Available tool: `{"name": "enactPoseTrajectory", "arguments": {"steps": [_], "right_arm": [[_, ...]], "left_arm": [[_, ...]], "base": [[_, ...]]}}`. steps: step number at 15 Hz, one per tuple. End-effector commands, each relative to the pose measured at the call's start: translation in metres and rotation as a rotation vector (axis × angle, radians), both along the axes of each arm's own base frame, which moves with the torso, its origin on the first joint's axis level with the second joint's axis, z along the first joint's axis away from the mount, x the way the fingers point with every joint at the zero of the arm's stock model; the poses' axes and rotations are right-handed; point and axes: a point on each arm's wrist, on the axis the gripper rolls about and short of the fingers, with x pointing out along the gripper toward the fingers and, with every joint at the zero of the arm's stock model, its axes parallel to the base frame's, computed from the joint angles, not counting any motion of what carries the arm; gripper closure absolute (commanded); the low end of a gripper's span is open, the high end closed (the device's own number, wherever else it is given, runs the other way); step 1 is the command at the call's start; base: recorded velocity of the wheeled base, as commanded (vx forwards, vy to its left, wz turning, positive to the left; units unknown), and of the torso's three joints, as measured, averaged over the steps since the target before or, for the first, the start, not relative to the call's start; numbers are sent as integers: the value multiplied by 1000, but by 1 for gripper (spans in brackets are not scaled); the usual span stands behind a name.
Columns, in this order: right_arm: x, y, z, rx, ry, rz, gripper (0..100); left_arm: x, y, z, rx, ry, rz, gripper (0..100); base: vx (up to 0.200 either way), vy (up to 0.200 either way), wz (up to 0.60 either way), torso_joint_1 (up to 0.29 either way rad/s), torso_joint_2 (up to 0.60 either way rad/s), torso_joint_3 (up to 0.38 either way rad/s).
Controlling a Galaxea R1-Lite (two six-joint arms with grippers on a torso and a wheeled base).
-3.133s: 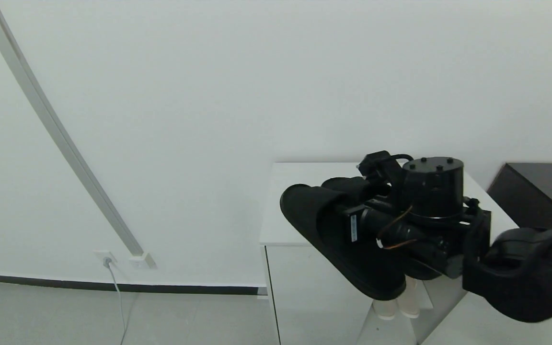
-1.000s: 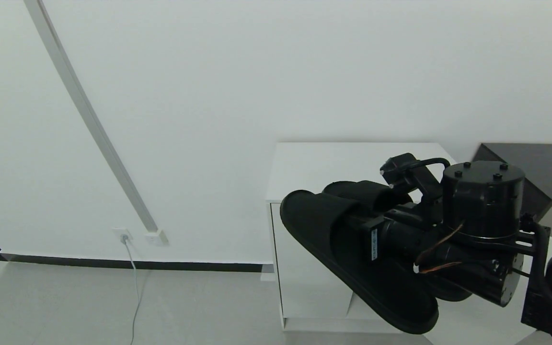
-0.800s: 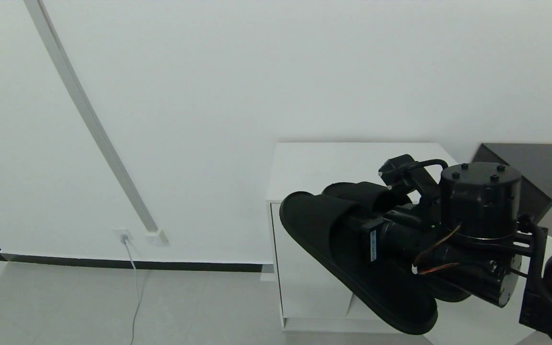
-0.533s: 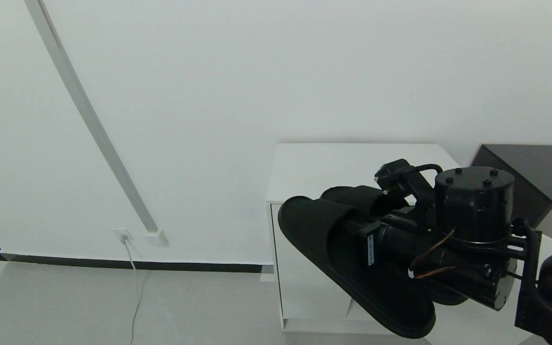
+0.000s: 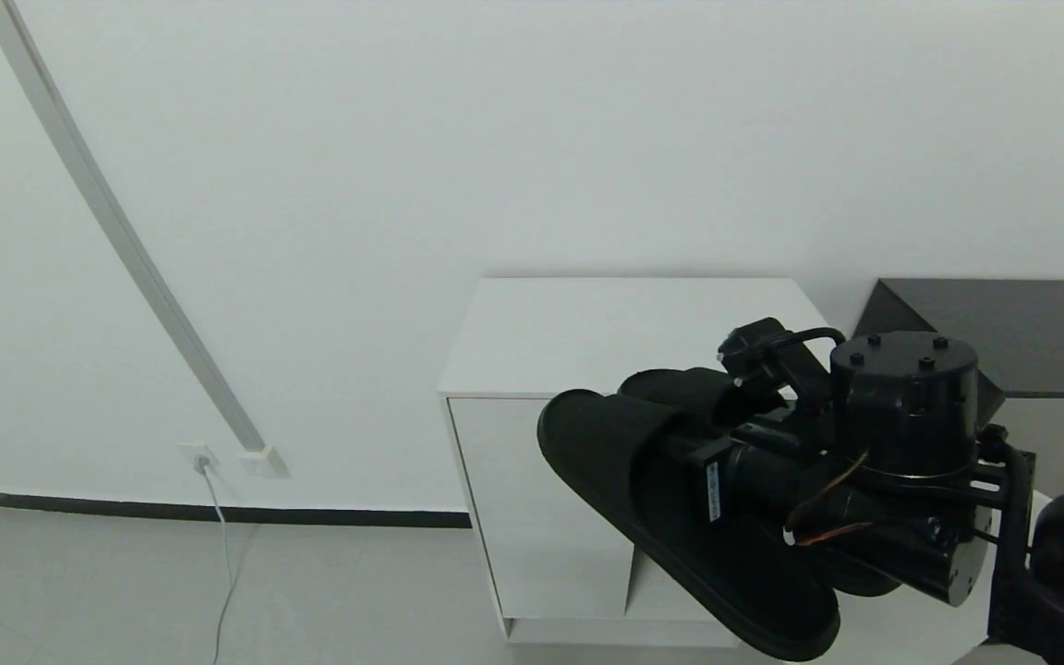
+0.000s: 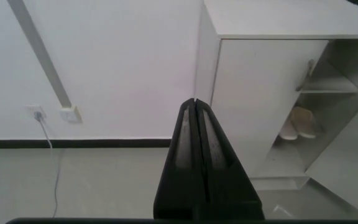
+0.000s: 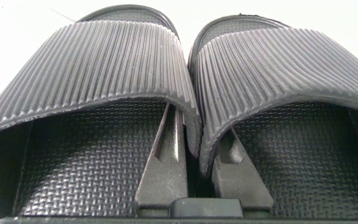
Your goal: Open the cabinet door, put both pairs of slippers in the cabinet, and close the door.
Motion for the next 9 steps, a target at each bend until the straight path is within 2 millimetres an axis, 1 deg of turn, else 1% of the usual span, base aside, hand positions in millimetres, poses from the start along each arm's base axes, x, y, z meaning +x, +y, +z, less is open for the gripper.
{"name": "enactPoseTrajectory", "arguments": {"steps": [1,8,9], "right_arm": [[-1,0,0,2,-2,2,100],[-1,-2,-1,5,-3,0,100],[-2,-2,-3,10,-12,0,100]], "left_arm": [[0,0,0,-1,1,0,100],[0,0,0,1,1,0,100],[0,0,0,-1,1,0,100]], "base": [[0,-200,0,2,2,2],[0,-200,0,1,4,2],[0,0,0,0,0,0]]}}
